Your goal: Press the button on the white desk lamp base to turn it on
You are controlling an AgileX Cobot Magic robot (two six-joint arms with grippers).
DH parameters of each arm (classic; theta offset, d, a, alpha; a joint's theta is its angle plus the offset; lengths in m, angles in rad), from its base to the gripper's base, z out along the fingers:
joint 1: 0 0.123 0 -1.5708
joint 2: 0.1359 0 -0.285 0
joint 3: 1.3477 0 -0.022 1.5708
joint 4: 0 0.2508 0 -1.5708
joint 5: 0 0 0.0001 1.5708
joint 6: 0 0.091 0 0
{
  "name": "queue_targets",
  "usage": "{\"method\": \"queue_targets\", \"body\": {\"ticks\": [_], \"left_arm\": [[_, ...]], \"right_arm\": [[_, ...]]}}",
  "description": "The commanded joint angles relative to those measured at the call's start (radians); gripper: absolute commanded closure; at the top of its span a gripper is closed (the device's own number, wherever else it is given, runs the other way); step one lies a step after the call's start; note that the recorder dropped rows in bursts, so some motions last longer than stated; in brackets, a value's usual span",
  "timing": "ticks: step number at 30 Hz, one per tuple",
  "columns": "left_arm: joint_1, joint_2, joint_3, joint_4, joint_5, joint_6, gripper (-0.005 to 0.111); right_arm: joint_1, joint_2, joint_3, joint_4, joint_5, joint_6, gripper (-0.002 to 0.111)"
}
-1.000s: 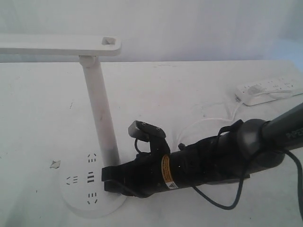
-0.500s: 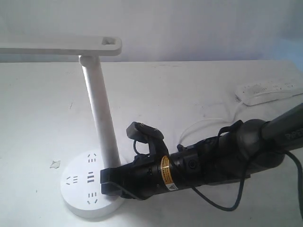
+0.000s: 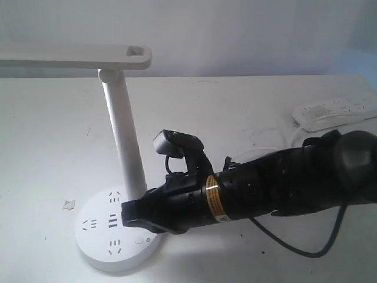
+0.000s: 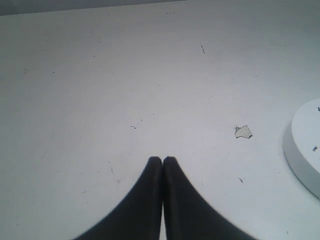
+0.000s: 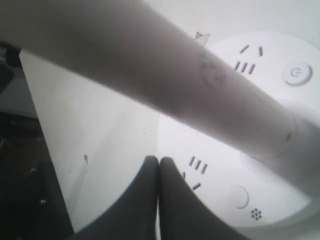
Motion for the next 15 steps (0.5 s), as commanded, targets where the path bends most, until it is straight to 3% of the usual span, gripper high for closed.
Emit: {"method": "queue_targets", "body": {"ticks": [1,9,15], "left_arm": [[-0.008,-0.003,0.002,-0.003,-0.002,0.000,0.107],[-0.008,-0.003,0.002,-0.003,-0.002,0.000,0.107],[-0.008,-0.003,0.002,-0.003,-0.002,0.000,0.107]], "right_arm": [[0.000,-0.120,0.000,-0.172,0.051,0.077,0.108],[0.000,-0.355,0.000,-0.536,0.124,0.256,0.108],[0.000,-0.455,0.000,-0.548,0.124,0.259,0.108]]}}
